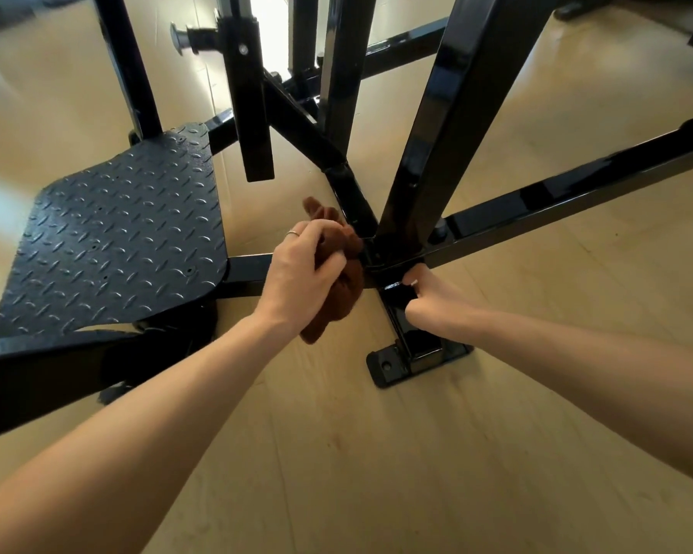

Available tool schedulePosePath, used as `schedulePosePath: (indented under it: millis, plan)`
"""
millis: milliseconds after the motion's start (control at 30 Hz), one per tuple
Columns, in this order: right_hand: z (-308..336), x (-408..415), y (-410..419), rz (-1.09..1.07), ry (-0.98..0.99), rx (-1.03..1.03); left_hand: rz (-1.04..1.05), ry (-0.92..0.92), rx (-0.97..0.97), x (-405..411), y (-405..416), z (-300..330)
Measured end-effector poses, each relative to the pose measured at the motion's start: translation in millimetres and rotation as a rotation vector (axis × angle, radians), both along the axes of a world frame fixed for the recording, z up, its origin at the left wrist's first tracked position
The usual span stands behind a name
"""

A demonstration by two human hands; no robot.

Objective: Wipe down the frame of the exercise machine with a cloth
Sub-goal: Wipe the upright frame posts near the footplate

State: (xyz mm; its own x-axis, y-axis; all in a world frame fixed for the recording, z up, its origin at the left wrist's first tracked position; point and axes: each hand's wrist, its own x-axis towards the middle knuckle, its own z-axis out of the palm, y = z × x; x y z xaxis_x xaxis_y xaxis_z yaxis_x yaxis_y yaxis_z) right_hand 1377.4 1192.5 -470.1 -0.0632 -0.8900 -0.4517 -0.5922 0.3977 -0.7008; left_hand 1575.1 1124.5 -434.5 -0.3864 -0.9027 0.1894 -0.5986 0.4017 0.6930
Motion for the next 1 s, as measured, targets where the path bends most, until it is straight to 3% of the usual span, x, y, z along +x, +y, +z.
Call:
schedulePosePath:
  millis: [100,300,400,467,533,700,833,1000]
  plan:
    - [3.4,2.7,-3.0,-0.022,-0.029,-0.005,-0.172,-0.125,-0.064,-29.4,2.6,0.0]
    - [2.5,-7.4,4.0,0.050,-0.066,0.060,-0.005,-0.220,-0.017,-41.3,-17.4,-1.9]
    - [8.3,-14.6,6.4,-0.029,-0.096,-0.001,0.142,-0.040,0.219,-53.0,-25.0,7.7]
    - [18.5,-19.6,1.8,-0.167,-0.124,-0.114,0.319,0.205,0.525,-66.0,-23.8,17.3]
    - [36.2,-24.3,-3.8,-0.294,-0.126,-0.257,0.445,0.408,0.669,-77.3,-13.5,30.9]
    - [82.4,-25.0,-14.1,-0.481,-0.268,-0.510,0.258,0.657,0.348,-118.4,-13.2,108.0]
    - [103.9,-24.3,-14.8,-0.531,-0.326,-0.506,0.178,0.565,0.125,-133.2,-19.8,140.8]
    - [129.4,-33.1,-5.4,-0.617,-0.501,-0.522,0.273,0.434,0.477,-102.3,-8.0,83.1]
